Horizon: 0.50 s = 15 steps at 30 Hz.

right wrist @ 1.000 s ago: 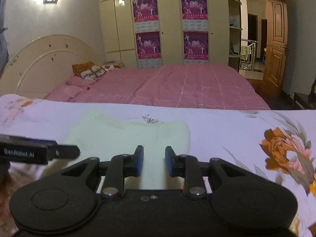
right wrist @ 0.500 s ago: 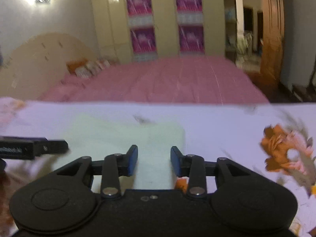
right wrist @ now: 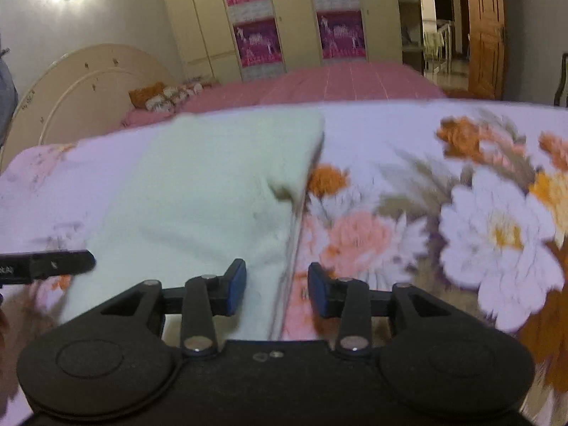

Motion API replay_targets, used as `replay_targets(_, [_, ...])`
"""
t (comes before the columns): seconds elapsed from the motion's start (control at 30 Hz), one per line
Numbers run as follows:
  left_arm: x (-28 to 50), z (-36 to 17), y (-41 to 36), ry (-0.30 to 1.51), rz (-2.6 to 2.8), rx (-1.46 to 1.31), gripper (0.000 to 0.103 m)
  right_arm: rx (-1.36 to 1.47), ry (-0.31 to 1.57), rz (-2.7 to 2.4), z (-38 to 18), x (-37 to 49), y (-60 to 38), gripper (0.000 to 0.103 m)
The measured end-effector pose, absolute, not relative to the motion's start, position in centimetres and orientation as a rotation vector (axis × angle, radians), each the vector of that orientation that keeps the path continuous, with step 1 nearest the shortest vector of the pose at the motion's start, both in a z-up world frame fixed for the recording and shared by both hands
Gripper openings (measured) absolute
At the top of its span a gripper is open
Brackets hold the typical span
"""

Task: Fold small clothes

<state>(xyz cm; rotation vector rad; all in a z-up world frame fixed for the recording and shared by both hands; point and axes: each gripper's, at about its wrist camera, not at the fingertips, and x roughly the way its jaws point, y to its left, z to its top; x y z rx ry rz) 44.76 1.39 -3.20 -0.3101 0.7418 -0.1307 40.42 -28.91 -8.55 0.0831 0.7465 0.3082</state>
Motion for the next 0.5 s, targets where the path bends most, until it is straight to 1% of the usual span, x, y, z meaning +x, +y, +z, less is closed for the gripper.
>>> replay_targets(0.1, [45.6,-2.0,2.2,0.701,-0.168,-0.355,0.089,0.144,0.713,0.308,-6.8,40.7,-29.7,0.039])
replay_targets(0.13, [46.3,-1.9,2.5,0.706,-0.182,-0.383,0.089,0.169,0.705,0.313,-6.6,41.0,-30.0,0.043])
replay_targets(0.17, [47.1,-2.0,2.9,0.719,-0.208,-0.424,0.089,0.211,0.698,0.319,-6.3,41.5,-30.6,0.051])
replay_targets(0.2, [48.1,-2.3,3.3,0.736,-0.233,-0.471,0.089,0.245,0.697,0.316,-6.2,42.2,-31.0,0.056])
replay_targets(0.23, [49.1,-2.8,3.7,0.765,-0.252,-0.513,0.088,0.309,0.703,0.322,-6.1,43.1,-31.8,0.065])
replay_targets(0.27, [49.9,-3.3,3.9,0.788,-0.27,-0.546,0.083,0.364,0.721,0.343,-6.3,44.1,-32.4,0.067])
replay_targets(0.33, [51.4,-4.3,4.3,0.818,-0.307,-0.621,0.073,0.473,0.776,0.369,-7.5,46.3,-33.4,0.067])
replay_targets(0.4, [52.4,-5.2,4.6,0.838,-0.323,-0.684,0.072,0.538,0.798,0.378,-8.5,48.0,-34.2,0.067])
replay_targets(0.5, [52.9,-6.3,4.1,0.848,-0.334,-0.697,0.072,0.631,0.843,0.448,-10.1,49.8,-34.9,0.066])
